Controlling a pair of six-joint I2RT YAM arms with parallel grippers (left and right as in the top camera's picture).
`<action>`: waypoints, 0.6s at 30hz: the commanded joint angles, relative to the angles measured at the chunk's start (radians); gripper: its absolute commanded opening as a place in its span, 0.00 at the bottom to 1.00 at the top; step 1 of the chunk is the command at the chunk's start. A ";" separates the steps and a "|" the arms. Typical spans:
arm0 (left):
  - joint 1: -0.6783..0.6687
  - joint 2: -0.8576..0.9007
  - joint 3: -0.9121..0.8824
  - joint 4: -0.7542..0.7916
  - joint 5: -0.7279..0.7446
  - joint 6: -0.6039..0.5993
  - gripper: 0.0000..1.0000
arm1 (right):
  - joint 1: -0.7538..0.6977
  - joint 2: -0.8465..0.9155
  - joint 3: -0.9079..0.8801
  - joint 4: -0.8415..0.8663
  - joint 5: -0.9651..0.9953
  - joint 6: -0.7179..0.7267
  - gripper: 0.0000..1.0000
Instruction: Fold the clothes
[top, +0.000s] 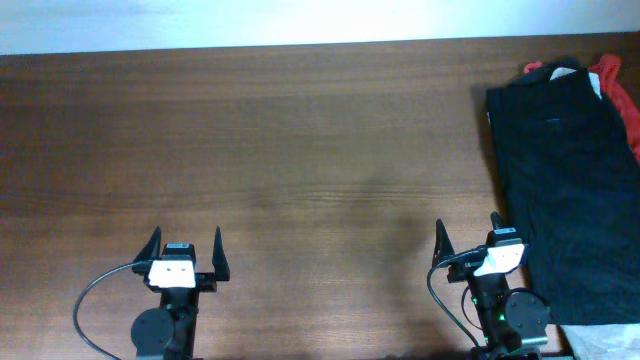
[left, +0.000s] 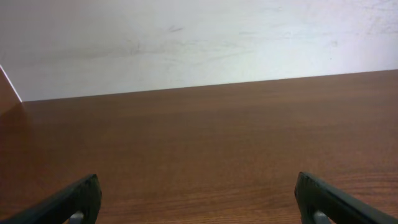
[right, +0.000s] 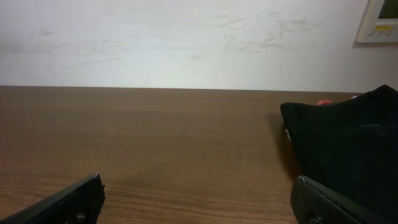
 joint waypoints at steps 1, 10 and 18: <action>-0.004 0.001 -0.005 -0.004 -0.008 0.020 0.99 | 0.008 0.001 -0.005 -0.006 0.005 0.011 0.99; -0.004 0.001 -0.005 -0.004 -0.008 0.020 0.99 | 0.008 0.001 -0.005 0.220 -0.478 0.016 0.99; -0.004 0.001 -0.005 -0.004 -0.007 0.020 0.99 | 0.008 0.170 0.193 0.447 -0.151 -0.025 0.99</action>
